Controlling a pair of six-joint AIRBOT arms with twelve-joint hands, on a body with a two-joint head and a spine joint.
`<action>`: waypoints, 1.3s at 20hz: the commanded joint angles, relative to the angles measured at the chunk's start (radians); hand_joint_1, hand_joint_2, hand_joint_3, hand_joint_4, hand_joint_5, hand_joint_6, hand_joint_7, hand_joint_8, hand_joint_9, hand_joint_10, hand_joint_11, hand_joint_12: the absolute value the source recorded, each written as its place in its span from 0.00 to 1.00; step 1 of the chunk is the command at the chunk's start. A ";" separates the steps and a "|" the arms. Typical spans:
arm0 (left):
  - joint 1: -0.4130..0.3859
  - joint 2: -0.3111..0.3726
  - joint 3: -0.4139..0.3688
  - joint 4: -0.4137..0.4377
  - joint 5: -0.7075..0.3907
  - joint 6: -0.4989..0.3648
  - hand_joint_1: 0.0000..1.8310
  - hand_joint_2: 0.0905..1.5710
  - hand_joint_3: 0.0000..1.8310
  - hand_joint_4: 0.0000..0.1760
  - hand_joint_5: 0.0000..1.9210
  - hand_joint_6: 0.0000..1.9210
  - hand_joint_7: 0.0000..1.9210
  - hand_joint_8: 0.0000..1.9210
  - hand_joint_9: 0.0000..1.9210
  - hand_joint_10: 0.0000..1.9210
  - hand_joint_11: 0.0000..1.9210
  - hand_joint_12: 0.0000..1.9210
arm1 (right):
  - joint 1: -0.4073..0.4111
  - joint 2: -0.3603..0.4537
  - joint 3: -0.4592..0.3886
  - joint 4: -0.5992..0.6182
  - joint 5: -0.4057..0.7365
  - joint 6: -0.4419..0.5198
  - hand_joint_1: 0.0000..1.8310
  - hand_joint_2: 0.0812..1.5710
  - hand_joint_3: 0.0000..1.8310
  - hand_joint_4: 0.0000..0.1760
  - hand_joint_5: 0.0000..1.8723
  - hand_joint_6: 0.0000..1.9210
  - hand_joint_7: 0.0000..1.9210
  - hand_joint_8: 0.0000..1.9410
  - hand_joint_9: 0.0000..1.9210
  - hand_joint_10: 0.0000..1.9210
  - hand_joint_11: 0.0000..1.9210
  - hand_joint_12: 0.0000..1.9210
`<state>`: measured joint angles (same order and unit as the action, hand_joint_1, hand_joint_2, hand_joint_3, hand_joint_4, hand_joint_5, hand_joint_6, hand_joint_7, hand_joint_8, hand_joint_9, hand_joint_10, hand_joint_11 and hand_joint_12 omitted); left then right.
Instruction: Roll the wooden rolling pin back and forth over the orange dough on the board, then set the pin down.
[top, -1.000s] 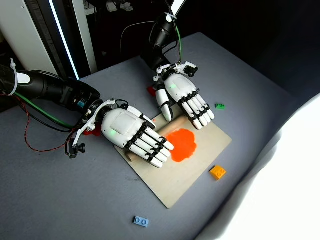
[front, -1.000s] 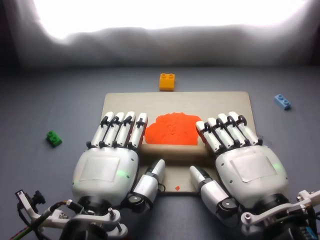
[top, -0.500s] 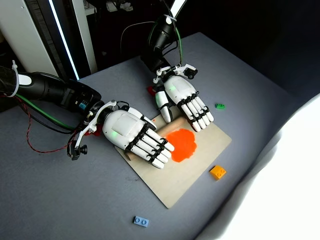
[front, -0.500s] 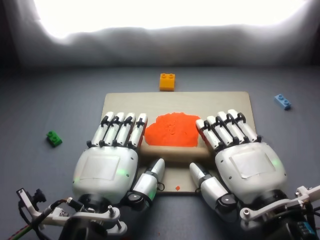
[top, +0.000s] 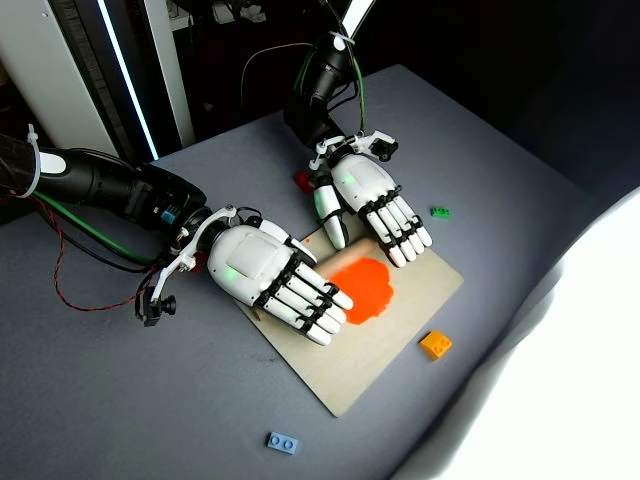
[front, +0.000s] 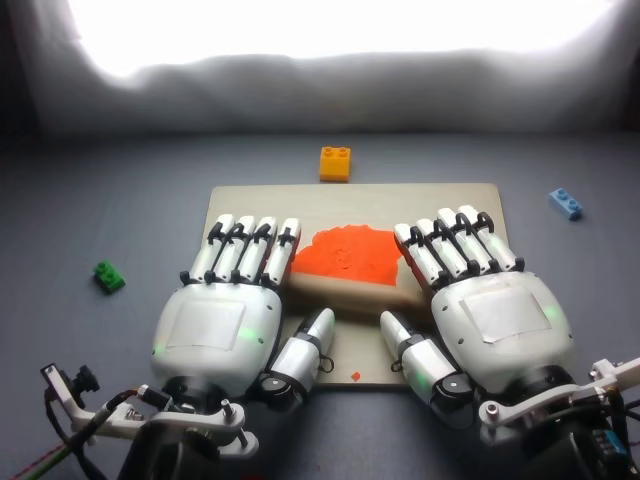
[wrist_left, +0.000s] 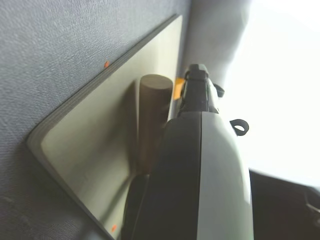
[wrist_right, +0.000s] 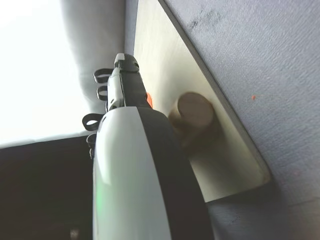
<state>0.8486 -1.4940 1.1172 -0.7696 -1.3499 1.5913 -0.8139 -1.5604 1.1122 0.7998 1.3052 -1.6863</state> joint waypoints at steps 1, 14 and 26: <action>-0.008 -0.002 0.007 0.066 -0.089 -0.003 0.00 0.93 0.00 0.00 0.01 0.00 0.04 0.01 0.02 0.01 0.01 0.01 | 0.008 0.004 0.004 -0.068 0.094 0.003 0.00 0.97 0.00 0.00 0.09 0.01 0.09 0.01 0.05 0.02 0.01 0.01; -0.033 -0.023 0.055 0.066 -0.040 -0.012 0.00 0.94 0.00 0.00 0.02 0.00 0.06 0.00 0.04 0.00 0.00 0.10 | 0.018 0.008 0.037 -0.068 0.090 0.016 0.00 0.98 0.00 0.00 0.11 0.00 0.10 0.00 0.07 0.01 0.00 0.12; -0.053 -0.031 0.100 0.070 -0.023 -0.026 0.00 0.94 0.00 0.00 0.04 0.00 0.06 0.00 0.03 0.00 0.00 0.08 | 0.040 -0.007 0.063 -0.005 0.081 0.093 0.00 0.96 0.00 0.00 0.08 0.00 0.07 0.00 0.04 0.00 0.00 0.08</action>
<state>0.7998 -1.5269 1.2114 -0.7654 -1.2778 1.5688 -0.7822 -1.5700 1.1763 0.8631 1.2957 -1.5951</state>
